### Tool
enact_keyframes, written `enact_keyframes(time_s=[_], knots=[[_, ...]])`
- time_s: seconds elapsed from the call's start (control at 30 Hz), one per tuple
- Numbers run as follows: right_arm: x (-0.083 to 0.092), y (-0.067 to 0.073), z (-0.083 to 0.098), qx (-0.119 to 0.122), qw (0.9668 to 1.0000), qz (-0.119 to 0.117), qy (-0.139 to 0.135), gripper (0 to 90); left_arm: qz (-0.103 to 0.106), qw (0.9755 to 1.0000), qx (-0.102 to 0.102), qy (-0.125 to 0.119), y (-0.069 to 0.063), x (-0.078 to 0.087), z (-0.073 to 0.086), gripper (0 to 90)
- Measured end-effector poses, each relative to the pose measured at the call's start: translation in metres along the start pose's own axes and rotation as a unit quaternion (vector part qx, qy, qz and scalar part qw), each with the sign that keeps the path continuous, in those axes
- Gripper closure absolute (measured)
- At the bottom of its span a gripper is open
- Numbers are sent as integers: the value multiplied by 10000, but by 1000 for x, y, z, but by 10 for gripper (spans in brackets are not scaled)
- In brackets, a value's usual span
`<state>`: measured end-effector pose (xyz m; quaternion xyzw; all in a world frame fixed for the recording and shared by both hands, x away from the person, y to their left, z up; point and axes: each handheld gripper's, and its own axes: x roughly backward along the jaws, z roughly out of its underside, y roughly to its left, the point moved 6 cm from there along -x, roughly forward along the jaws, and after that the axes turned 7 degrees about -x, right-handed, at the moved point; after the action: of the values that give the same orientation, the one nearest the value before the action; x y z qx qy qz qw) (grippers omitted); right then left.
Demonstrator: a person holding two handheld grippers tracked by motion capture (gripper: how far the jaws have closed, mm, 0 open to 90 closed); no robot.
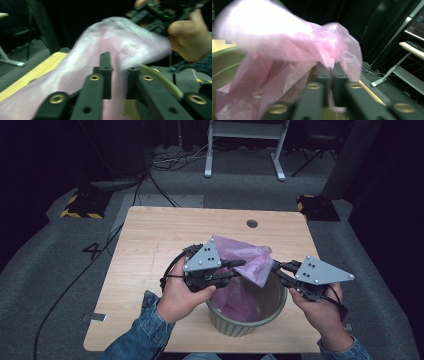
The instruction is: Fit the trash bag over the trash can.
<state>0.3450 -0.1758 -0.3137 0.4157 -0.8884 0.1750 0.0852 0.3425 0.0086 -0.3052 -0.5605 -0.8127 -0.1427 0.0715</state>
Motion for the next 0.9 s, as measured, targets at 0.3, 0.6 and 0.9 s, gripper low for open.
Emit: enact_keyframes(time_s=[0.3,0.6,0.9], knots=[[6,-6,3,-67,9998,158,97,900,-39,10000,49,10,2,8,3,897],[17,-3,2,-81,9999,67,86,900,-116,9998,87,-132,5,18,2,890],[27,15,0,-80,9995,-261,145,900,-292,9993,164,-190,12,22,3,888]])
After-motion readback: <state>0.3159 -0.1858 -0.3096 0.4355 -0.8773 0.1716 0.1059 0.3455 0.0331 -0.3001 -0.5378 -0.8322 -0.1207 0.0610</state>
